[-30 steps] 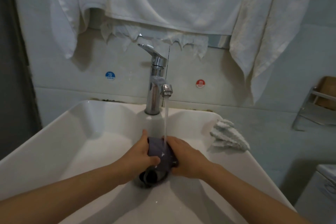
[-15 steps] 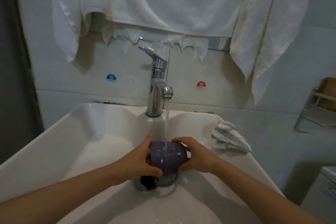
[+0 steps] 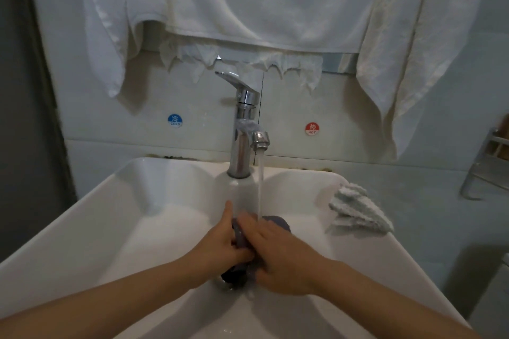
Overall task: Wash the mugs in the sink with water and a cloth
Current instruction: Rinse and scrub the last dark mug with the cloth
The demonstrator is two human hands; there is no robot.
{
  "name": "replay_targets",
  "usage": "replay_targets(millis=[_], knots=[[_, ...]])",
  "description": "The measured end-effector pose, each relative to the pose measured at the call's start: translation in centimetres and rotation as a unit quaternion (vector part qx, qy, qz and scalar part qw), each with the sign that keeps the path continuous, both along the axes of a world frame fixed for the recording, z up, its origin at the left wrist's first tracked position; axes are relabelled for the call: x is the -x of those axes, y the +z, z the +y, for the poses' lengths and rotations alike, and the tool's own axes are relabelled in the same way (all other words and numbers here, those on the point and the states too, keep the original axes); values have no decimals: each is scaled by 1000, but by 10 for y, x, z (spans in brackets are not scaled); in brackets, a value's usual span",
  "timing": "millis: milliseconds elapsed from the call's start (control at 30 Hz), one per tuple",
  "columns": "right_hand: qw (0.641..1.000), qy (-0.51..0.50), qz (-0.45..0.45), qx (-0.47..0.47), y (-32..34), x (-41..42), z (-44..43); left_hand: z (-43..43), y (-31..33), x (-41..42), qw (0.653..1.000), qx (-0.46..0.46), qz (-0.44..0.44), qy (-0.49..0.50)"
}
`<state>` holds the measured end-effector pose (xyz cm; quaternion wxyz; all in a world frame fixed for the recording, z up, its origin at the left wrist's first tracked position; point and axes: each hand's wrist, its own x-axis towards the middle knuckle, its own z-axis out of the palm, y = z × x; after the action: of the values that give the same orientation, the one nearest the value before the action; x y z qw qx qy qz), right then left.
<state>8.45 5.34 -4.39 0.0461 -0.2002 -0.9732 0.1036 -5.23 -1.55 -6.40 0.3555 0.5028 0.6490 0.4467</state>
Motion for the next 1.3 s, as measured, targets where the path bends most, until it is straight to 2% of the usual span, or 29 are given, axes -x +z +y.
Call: replay_targets(millis=[67,133,233,333,433,467,533,667,733,767,833,900,967,1000,1100,1133,1200,1300], knots=[[996,-81,-18,23,0,-10,15,4,-4,2,1000,2,-2,10],[992,-114,-58,18,-2,-16,22,4,-4,3,1000,8,7,12],[999,-33,13,31,0,-8,2,0,-2,2,1000,3,9,6],[997,56,-15,56,1,3,-20,-4,1,1,999,-16,40,-4],[998,-44,-8,45,1,-5,3,0,-4,5,1000,-14,-4,10],[995,-89,-33,35,2,-10,13,1,-3,4,1000,-12,-17,17],[991,-112,-66,12,2,-17,18,3,-5,3,1000,-10,-22,19],[999,5,-44,17,5,-7,-12,-1,-1,0,1000,-12,1,6],[998,31,-53,23,1,-2,-14,-2,3,-2,999,1,-50,7],[999,12,-41,34,2,-3,-9,-1,2,-1,999,1,-51,15],[996,-65,-24,48,4,-9,6,-1,0,1,1000,0,3,21],[992,-106,-72,5,4,-15,13,1,-7,4,999,0,19,34],[995,-82,-56,-7,4,-14,5,-1,-5,3,1000,4,20,13],[998,-47,-37,1,4,-11,-4,2,-6,4,998,5,65,0],[996,41,-77,9,5,-2,-24,1,-4,7,1000,30,6,-1],[996,31,-79,3,5,-3,-20,1,-4,5,999,30,14,-8],[997,-42,-68,-2,6,-8,-4,5,-4,3,997,38,-58,39],[986,-126,-105,3,5,-17,11,1,-4,2,999,27,-6,41]])
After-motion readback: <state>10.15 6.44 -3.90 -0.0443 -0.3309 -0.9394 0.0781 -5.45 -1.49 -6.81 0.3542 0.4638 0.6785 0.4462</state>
